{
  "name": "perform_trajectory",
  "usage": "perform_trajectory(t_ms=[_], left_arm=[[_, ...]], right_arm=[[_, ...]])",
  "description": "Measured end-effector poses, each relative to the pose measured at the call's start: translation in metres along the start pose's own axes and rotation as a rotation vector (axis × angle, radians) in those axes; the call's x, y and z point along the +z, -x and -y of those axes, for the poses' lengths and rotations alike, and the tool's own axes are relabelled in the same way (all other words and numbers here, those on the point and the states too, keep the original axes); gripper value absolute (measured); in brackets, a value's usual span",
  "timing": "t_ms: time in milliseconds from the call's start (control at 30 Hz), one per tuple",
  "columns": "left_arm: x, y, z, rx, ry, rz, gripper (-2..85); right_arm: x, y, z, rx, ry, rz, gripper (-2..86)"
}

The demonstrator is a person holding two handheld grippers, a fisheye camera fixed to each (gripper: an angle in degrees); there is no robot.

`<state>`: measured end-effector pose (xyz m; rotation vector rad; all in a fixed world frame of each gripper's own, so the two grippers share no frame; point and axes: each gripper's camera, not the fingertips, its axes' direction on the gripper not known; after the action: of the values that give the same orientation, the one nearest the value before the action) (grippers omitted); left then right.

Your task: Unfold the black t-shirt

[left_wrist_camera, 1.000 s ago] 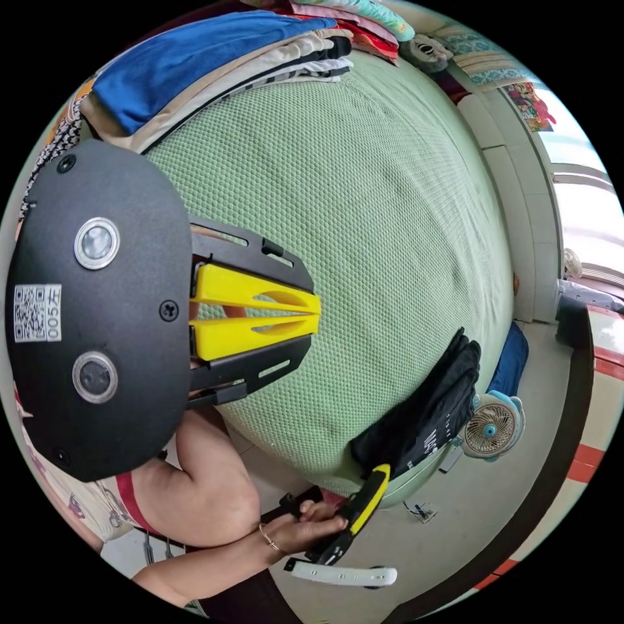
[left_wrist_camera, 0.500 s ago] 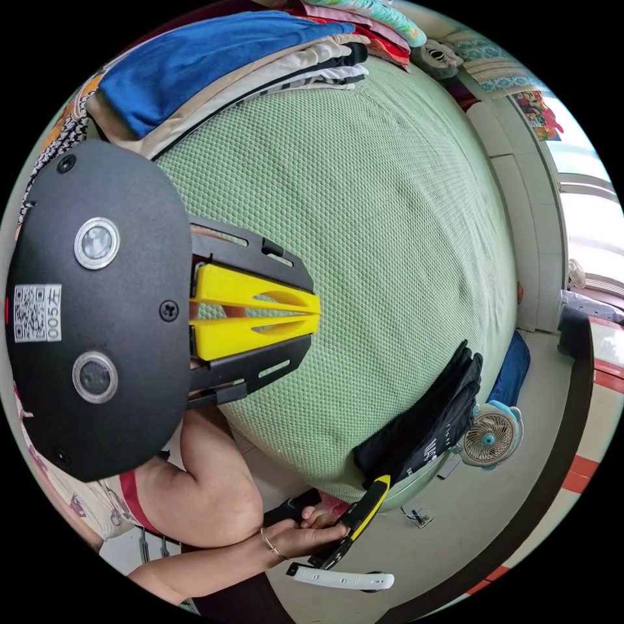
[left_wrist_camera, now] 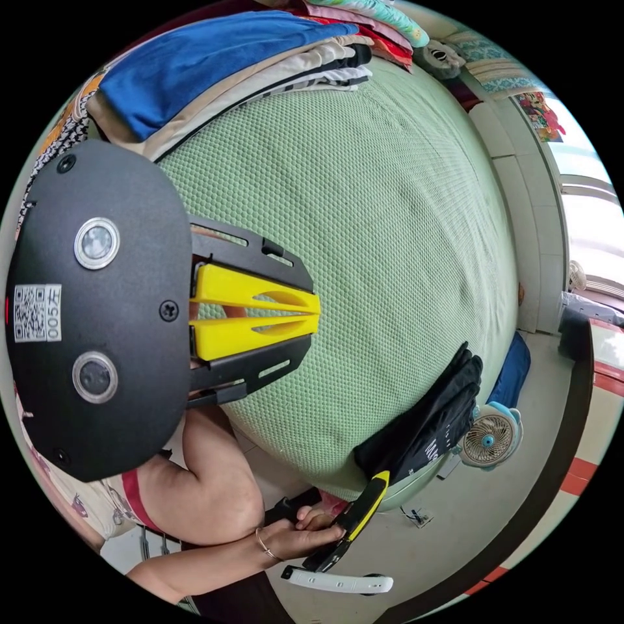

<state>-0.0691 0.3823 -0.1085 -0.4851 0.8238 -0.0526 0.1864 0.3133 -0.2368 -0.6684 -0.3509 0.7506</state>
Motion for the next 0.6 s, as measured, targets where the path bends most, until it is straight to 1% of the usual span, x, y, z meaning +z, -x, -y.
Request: perform_trajectory(t_ms=[167,233,300,367,433,600], left_arm=[[-0.002,0.002,-0.003,0.007,0.009,0.009,-0.2],[-0.003,0.003,-0.004,0.006,0.014,0.010,-0.2],[-0.004,0.005,-0.005,0.001,0.015,0.009,-0.2],[-0.005,0.008,-0.006,-0.008,0.019,0.005,-0.2],[-0.006,0.010,-0.007,-0.013,0.022,0.004,-0.2],[-0.010,0.011,-0.007,-0.014,0.022,0.000,-0.2]], right_arm=[[0.003,-0.005,0.003,0.017,-0.001,-0.011,0.0],[0.012,0.002,0.004,-0.041,0.047,-0.020,1.8],[0.030,0.015,0.006,-0.127,0.144,-0.037,6.0],[0.042,0.023,0.006,-0.186,0.186,-0.066,7.3],[0.050,0.026,0.008,-0.206,0.190,-0.132,7.0],[0.064,0.029,0.006,-0.290,0.190,-0.185,4.1]])
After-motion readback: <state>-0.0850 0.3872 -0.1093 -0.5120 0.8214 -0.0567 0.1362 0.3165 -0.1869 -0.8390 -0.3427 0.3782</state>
